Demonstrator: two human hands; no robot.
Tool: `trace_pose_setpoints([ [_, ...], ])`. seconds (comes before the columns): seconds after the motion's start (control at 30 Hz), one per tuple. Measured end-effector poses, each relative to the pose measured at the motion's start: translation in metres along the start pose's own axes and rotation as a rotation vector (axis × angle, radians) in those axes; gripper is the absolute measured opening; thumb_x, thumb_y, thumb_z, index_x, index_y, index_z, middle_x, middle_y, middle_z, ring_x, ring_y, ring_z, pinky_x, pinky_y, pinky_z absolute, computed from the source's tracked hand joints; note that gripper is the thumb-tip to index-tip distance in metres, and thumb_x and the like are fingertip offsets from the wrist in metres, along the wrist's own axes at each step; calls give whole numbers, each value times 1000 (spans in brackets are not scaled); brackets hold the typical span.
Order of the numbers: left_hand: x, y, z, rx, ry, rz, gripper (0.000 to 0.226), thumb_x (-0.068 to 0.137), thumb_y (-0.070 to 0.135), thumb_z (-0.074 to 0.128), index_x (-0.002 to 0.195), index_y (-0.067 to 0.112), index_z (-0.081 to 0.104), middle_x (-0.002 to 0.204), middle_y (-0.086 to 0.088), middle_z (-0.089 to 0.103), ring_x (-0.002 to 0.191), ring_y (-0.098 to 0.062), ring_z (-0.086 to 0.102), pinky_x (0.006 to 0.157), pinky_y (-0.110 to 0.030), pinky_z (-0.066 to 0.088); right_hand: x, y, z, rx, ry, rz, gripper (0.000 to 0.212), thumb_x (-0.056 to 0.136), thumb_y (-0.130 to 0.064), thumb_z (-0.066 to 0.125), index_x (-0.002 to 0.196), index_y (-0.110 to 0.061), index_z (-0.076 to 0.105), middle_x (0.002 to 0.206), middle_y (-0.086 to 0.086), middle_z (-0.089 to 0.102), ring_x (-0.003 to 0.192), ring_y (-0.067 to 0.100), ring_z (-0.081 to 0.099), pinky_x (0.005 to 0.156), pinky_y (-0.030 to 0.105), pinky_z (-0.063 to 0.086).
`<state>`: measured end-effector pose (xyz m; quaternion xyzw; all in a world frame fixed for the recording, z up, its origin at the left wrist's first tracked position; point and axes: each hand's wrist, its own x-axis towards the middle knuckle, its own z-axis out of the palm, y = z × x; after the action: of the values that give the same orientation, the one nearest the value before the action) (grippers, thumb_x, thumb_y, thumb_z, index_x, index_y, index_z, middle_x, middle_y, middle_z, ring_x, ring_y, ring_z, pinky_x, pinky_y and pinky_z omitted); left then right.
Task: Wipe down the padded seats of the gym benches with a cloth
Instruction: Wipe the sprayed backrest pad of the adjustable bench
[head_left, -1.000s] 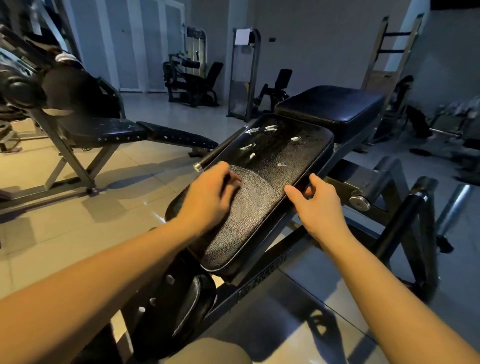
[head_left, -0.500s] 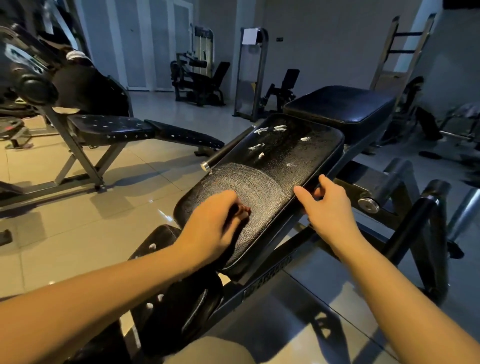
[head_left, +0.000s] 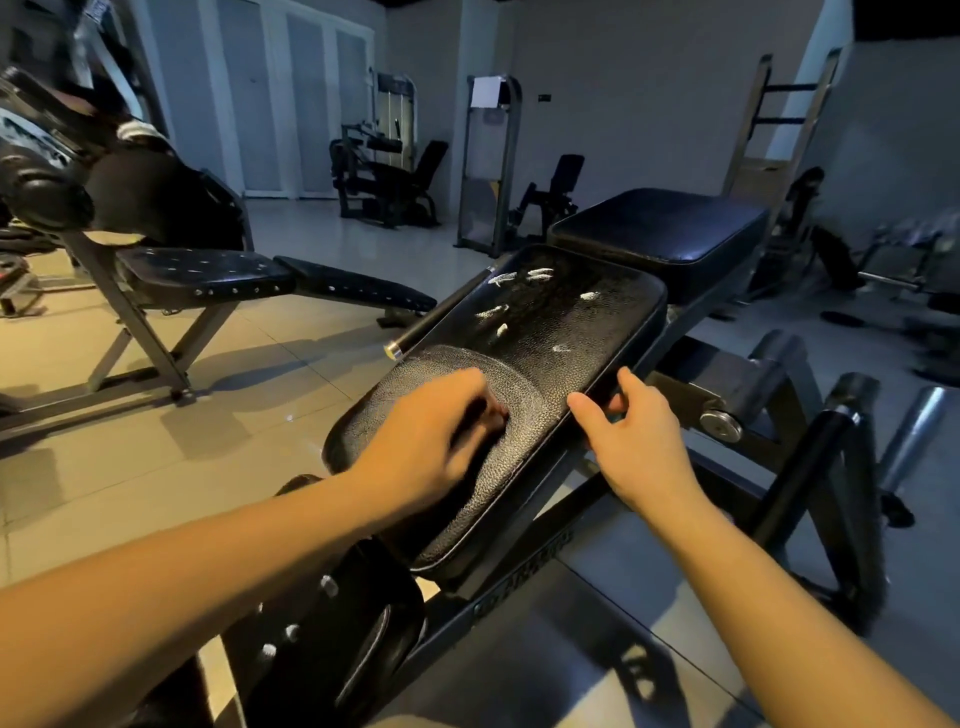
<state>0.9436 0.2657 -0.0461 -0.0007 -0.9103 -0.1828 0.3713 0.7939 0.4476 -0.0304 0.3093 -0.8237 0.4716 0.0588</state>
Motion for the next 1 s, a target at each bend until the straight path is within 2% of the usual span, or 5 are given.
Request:
trace_pose_setpoints([
  [0.1, -1, -25, -16, 101, -41, 79, 15, 99, 32, 61, 93, 18, 56, 85, 7, 59, 77, -14, 53, 65, -26, 38, 0, 0, -2, -6, -9, 7, 88, 93, -55, 62, 160, -12, 25, 125, 15, 55, 108, 34, 65, 93, 51, 56],
  [0.27, 64, -59, -8, 139, 184, -412, 20, 101, 31, 58, 94, 19, 44, 82, 6, 53, 77, -21, 54, 65, -31, 33, -2, -1, -1, -20, 5, -10, 83, 97, -50, 61, 160, -10, 24, 117, 6, 49, 108, 20, 55, 98, 39, 49],
  [0.53, 26, 26, 9, 5, -59, 184, 19, 100, 34, 56, 99, 16, 60, 93, 2, 65, 84, -15, 58, 72, -27, 45, -5, -4, -4, 29, 14, -2, 84, 94, -51, 64, 160, -16, 26, 120, 7, 55, 103, 15, 52, 93, 36, 49],
  [0.8, 76, -47, -1, 157, 159, -359, 20, 101, 32, 58, 97, 16, 47, 84, -1, 59, 75, -25, 55, 63, -34, 34, -6, -6, -2, 15, 12, 14, 84, 95, -52, 63, 160, -13, 27, 126, 11, 56, 115, 23, 58, 92, 33, 48],
  [1.0, 50, 35, 18, 40, -16, 89, 13, 99, 31, 61, 101, 19, 57, 93, 3, 64, 82, -14, 57, 68, -29, 43, -7, -8, -6, -3, 18, 41, 81, 93, -54, 64, 157, -14, 34, 127, 10, 57, 119, 26, 57, 102, 47, 50],
])
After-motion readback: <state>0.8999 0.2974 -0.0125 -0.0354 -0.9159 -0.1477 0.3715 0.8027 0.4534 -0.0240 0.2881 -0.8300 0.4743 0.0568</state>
